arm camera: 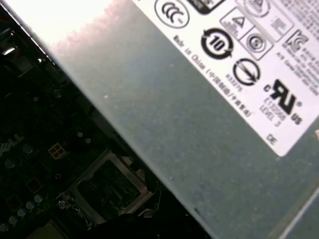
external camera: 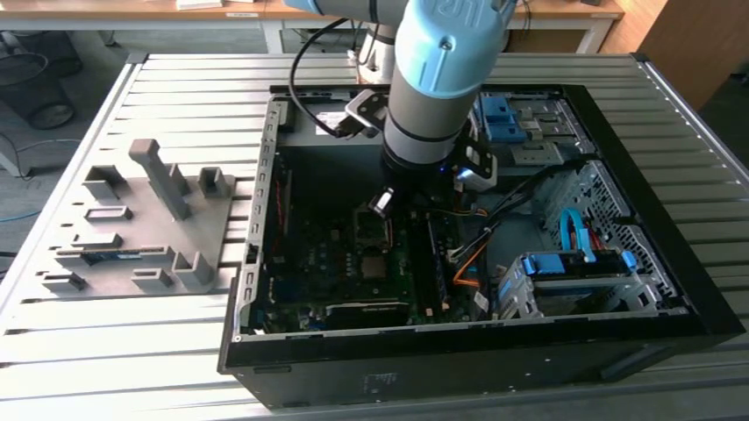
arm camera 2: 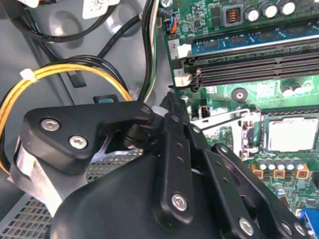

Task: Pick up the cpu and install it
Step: 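Close the cpu cover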

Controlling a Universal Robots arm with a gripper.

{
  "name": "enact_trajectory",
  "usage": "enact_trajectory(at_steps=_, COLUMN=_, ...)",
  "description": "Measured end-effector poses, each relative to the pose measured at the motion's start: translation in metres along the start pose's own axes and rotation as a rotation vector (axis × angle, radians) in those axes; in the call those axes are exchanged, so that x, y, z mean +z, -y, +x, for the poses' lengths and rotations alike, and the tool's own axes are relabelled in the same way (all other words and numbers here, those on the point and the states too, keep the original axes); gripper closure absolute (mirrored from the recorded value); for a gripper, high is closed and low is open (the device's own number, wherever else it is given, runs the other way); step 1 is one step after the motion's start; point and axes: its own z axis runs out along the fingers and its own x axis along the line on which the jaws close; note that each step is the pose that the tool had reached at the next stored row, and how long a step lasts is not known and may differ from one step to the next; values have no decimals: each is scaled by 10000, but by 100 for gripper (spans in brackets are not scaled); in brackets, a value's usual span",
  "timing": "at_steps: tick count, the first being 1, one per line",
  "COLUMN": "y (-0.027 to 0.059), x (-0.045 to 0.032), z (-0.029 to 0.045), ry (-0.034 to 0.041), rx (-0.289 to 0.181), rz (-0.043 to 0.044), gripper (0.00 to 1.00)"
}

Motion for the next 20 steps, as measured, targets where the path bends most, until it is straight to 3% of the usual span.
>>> enact_trajectory(at_steps=12, y=-54, x=-27, z=98, ry=45, rx=-51, rz=61, gripper=90)
enact_trajectory(at_steps=20, y=-85, x=-99, z=107, ry=75, rx=-73, rz=94, gripper=90)
